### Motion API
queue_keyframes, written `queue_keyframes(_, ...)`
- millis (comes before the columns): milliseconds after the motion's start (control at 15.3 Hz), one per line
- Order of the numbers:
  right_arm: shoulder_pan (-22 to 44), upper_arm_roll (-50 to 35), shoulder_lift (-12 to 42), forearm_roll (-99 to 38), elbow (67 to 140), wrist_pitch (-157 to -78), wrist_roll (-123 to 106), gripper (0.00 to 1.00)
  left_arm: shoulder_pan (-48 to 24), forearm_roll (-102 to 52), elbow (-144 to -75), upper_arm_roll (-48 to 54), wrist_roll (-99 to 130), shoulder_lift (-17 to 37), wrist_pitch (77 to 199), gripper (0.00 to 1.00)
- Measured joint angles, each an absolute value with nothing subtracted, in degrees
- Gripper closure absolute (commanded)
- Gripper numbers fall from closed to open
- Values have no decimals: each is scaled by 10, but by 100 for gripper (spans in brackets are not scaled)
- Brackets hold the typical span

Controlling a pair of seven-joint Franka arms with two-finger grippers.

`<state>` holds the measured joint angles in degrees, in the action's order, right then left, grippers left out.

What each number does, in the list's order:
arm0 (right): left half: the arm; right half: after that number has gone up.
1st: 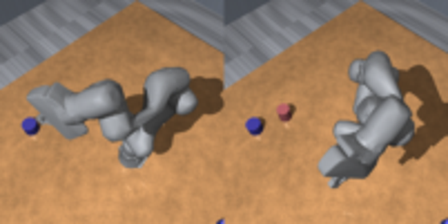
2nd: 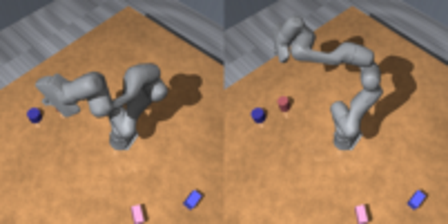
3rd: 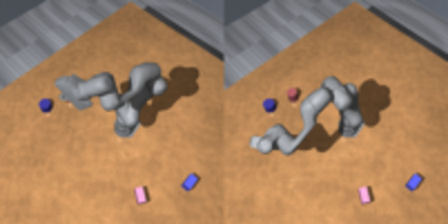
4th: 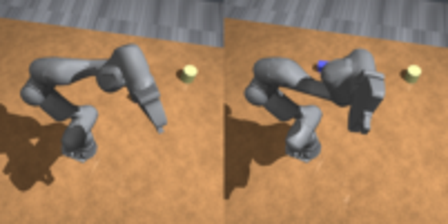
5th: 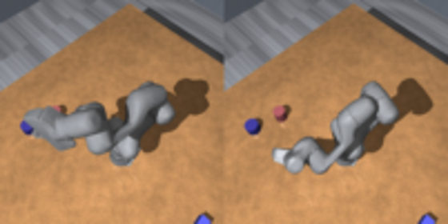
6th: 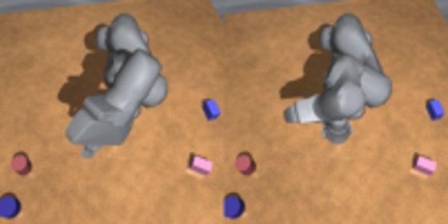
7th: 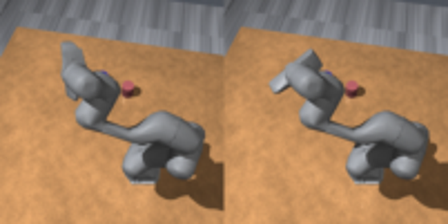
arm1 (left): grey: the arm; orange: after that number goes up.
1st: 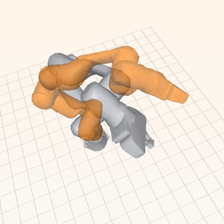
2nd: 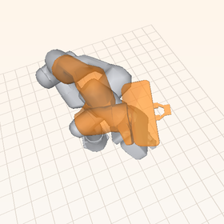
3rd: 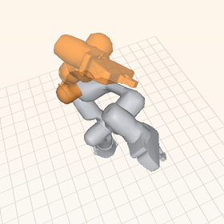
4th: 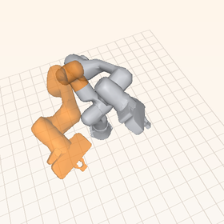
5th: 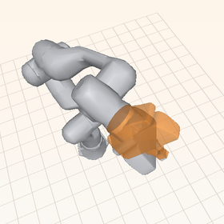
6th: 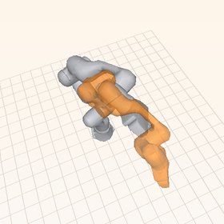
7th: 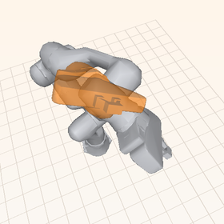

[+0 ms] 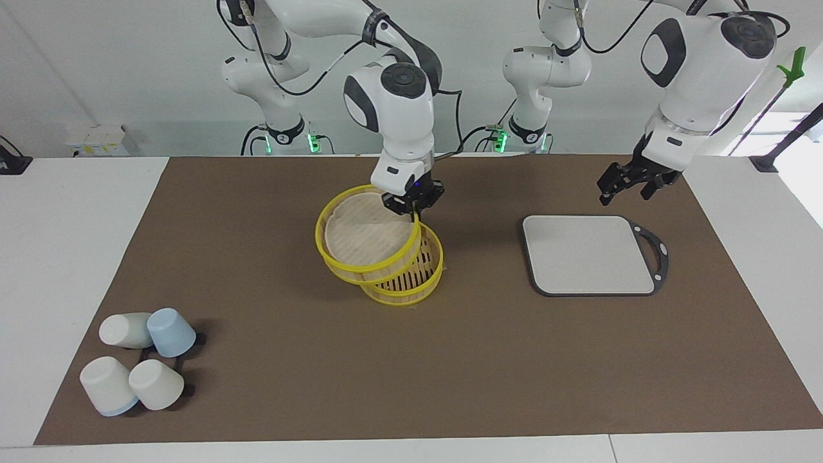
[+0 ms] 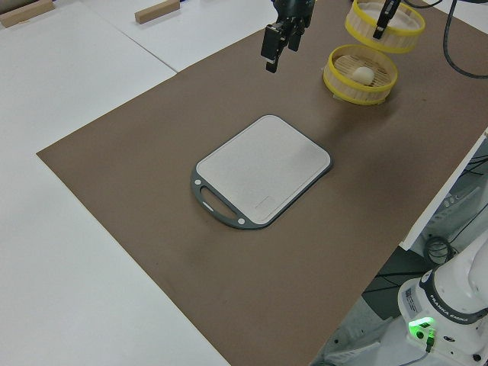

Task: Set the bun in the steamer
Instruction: 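Set the lid back on the steamer with the right gripper while the left gripper withdraws, then open the right gripper and draw it back from the steamer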

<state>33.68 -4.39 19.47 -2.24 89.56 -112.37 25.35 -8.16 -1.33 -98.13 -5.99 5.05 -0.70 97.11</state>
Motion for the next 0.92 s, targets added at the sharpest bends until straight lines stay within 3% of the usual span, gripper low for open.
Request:
queue_keyframes(327,351,-40,245,-22,899,-1180,280,100,-62,-13,-960,-67,-19,-7,927,0)
queue_keyframes(917,380,-31,261,-6,907,-1214,327,100,-62,-1,-954,-68,-44,-24,904,0)
